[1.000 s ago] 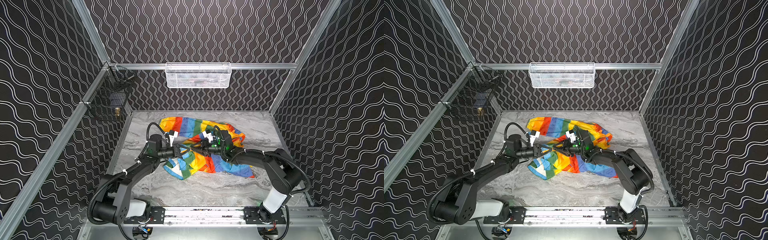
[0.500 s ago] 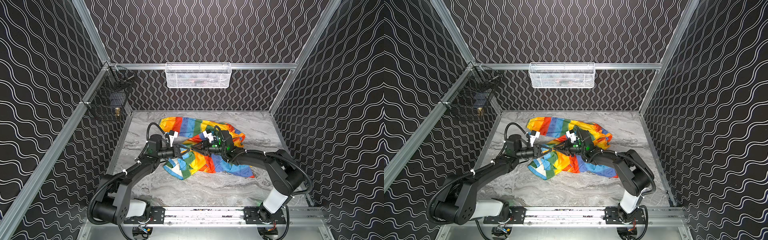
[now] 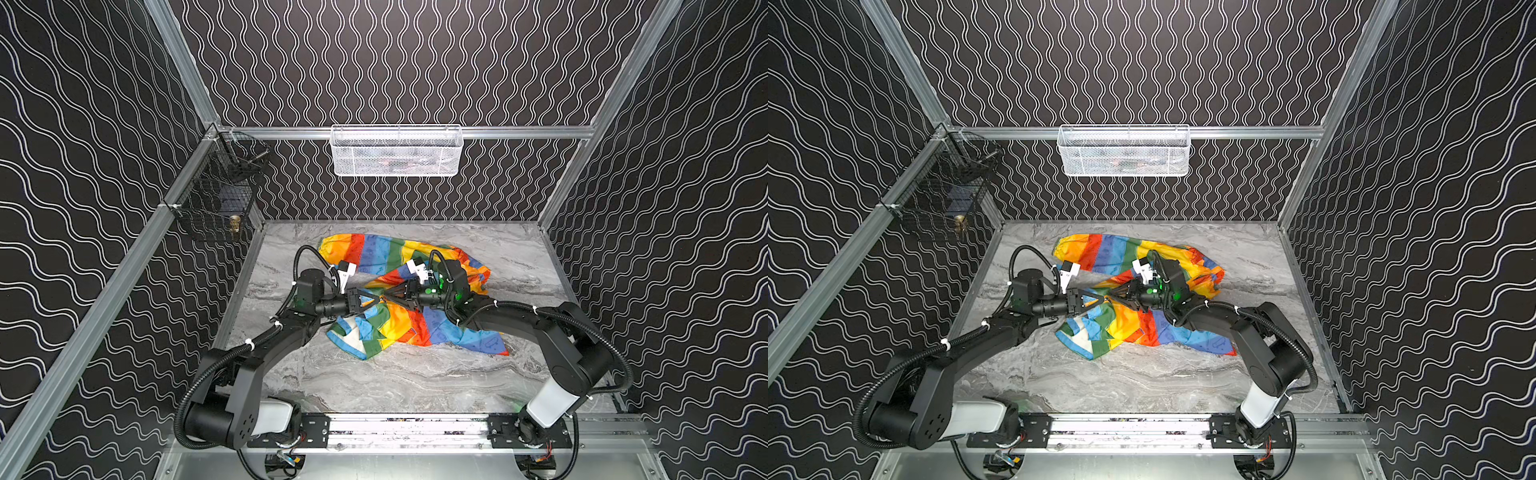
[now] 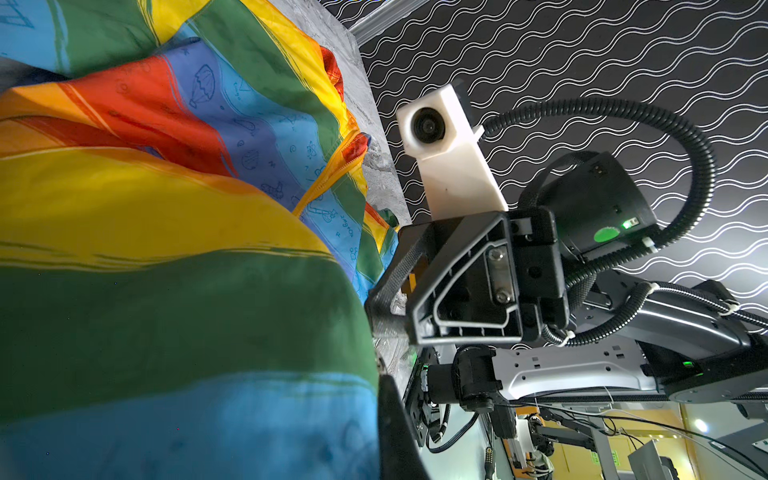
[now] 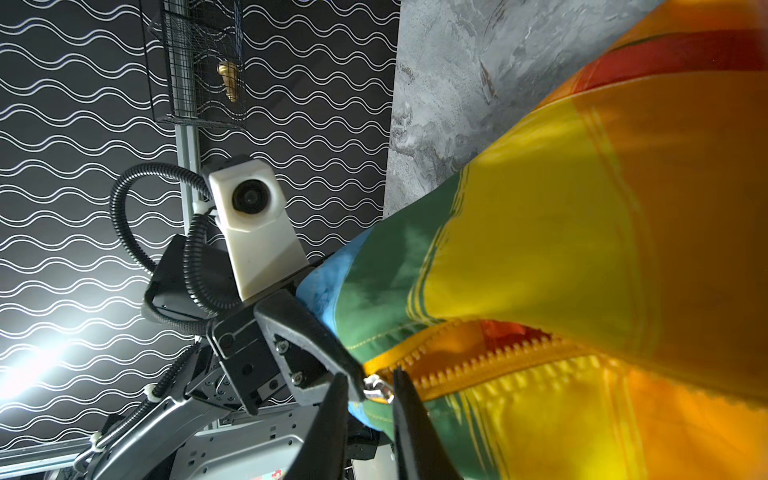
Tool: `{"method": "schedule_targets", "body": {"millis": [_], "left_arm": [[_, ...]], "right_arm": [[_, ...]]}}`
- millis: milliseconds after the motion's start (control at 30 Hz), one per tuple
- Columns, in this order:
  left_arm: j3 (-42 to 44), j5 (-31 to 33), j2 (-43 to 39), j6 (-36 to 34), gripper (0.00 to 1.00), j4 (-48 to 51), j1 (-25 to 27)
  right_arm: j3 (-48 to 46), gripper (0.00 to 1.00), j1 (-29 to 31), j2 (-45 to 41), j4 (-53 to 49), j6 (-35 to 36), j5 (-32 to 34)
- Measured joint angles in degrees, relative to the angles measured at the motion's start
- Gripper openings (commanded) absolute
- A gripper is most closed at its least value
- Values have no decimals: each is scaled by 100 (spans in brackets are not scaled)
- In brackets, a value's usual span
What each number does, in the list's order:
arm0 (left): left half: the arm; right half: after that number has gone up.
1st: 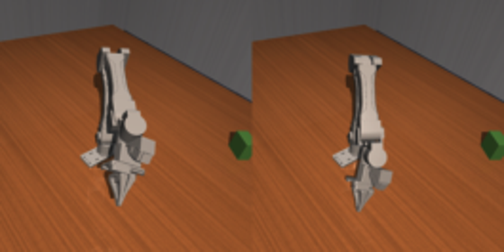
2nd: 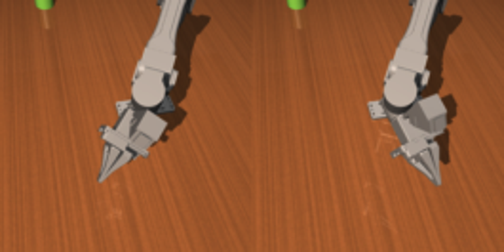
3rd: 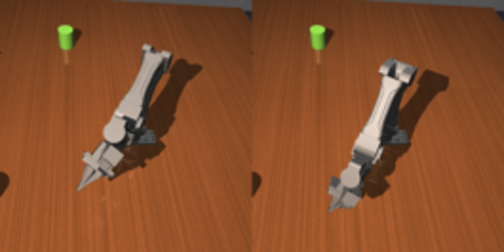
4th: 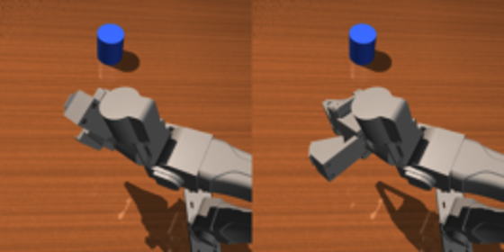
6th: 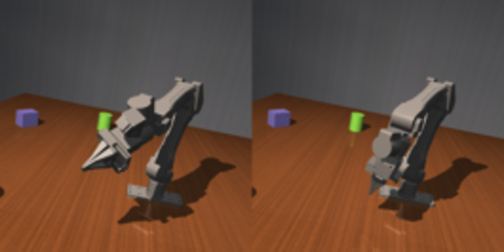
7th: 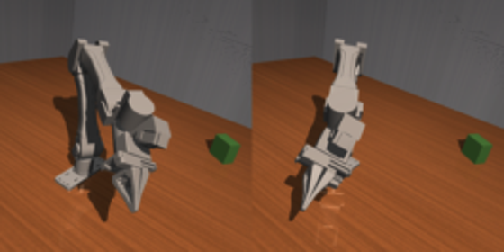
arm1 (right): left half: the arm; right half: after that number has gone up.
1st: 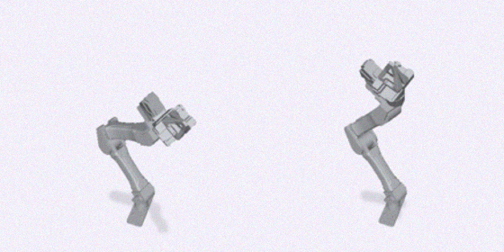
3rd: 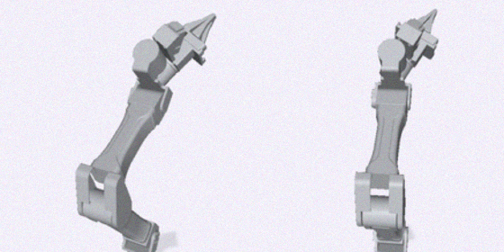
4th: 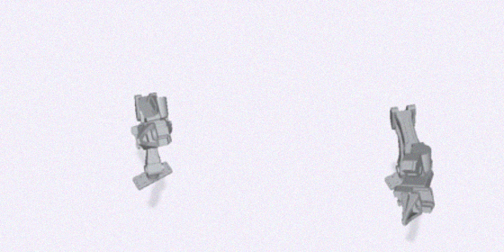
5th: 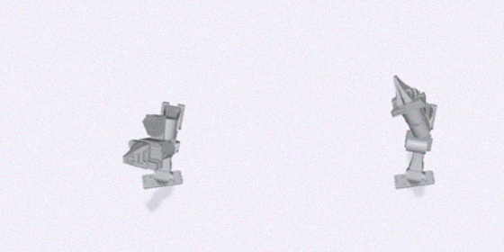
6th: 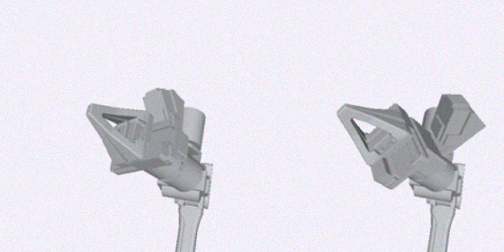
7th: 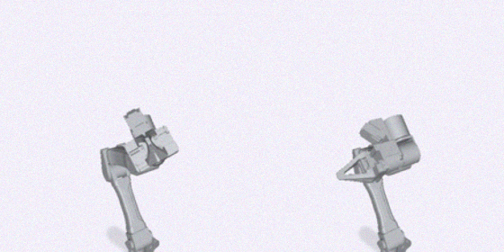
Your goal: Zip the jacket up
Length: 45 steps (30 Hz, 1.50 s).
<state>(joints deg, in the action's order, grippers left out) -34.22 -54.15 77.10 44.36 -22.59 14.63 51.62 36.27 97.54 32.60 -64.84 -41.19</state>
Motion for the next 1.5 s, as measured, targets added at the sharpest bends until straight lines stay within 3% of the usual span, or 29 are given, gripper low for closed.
{"method": "schedule_targets", "body": {"millis": [233, 500, 1033, 1500], "left_arm": [[0, 0, 0, 0, 0, -2, 0], [0, -2, 0, 2, 0, -7, 0], [50, -2, 0, 24, 0, -120, 0], [61, -2, 4, 24, 0, -133, 0]], "right_arm": [[-79, 34, 0, 26, 2, 0, 0], [-256, 37, 2, 94, 186, -190, -7], [-538, 33, 61, 457, 1646, -1189, -210], [-643, 24, 72, 291, 1696, -1263, -216]]}}
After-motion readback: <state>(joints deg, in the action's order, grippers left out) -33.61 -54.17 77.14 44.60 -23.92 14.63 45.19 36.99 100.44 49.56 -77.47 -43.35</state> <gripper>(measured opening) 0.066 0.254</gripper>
